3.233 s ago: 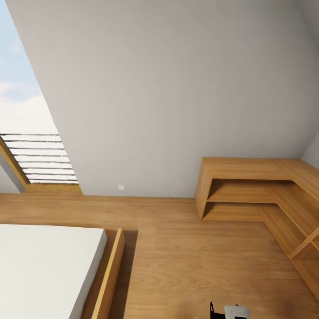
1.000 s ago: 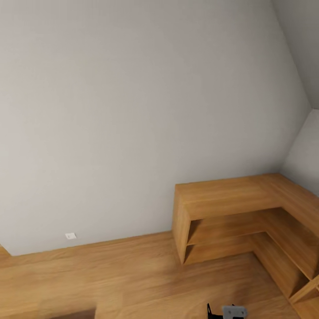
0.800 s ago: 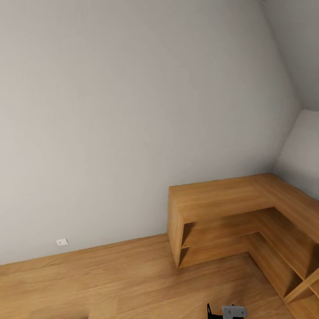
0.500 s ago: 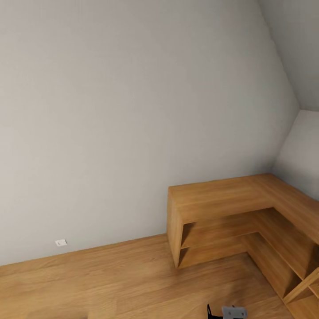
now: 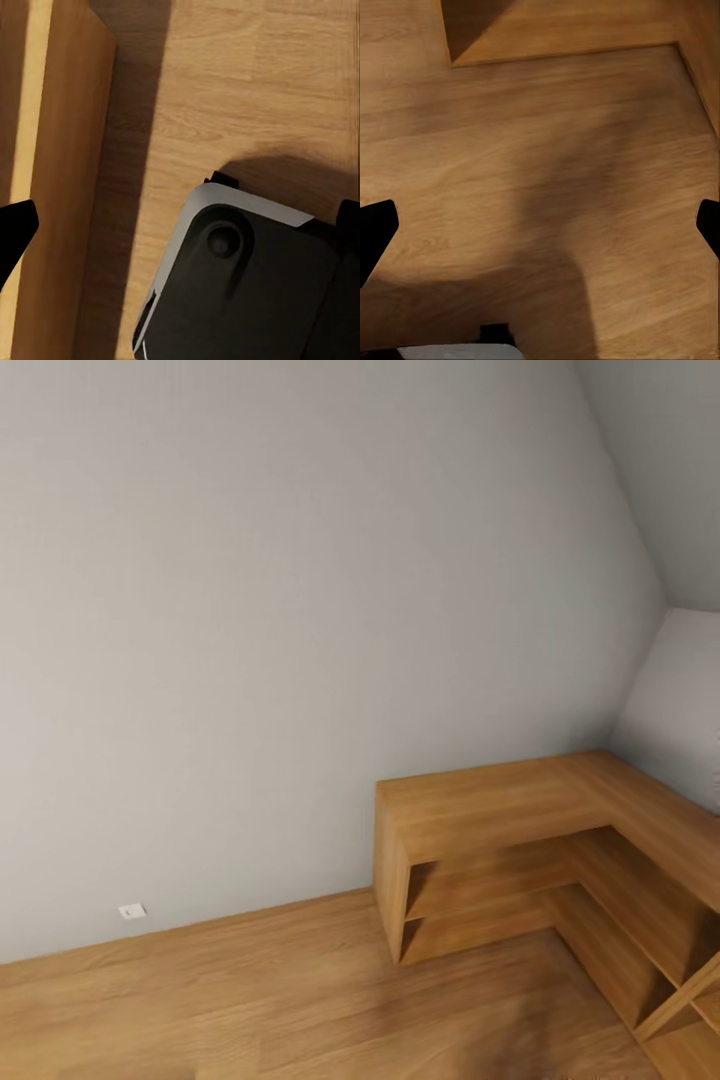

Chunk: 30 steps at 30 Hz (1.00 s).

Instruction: In the bedroom, organize the workspace by keeping the computer under the desk, ensuring the monitor is on the desk, placing the keyboard on the desk next to the monitor, placing the mouse on the desk next to the keyboard, moving the folder from the swivel chair onto the desk next to the mouse, stacking the notebook on top of the folder with the pen on top of the notebook, and positioning the swivel chair next to the desk.

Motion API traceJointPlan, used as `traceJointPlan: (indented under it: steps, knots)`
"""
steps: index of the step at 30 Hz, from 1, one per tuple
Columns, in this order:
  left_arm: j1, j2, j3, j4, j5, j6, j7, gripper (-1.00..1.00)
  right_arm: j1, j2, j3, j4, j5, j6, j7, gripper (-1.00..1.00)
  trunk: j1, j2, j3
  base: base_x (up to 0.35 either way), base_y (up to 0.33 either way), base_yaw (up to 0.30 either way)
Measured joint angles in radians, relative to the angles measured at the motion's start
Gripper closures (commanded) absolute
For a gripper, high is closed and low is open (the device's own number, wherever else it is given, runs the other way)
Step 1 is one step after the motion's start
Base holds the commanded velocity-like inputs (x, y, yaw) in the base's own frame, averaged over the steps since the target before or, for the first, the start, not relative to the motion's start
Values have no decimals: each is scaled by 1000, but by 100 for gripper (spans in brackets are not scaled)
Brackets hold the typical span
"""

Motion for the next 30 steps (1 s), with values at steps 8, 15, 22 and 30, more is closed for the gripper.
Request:
traceJointPlan:
  steps: [8, 15, 22, 30]
  knots:
    - [11, 3, -1, 4, 4, -98, -22, -100, 62, 1, 0, 2, 0, -3, 3, -100, 0, 0, 0, 0, 5, -246]
    - [20, 2, -2, 4, 3, -108, -25, -100, 73, 3, 1, 2, 0, -3, 4, -100, 0, 0, 0, 16, 168, -273]
    - [21, 0, -3, 4, 2, -109, -25, -100, 74, 4, 1, 1, 0, -3, 4, -100, 0, 0, 0, 193, 243, -294]
    - [21, -2, -4, 5, 1, -108, -29, -100, 74, 5, 1, 1, 0, -3, 4, -100, 0, 0, -3, 279, 213, -297]
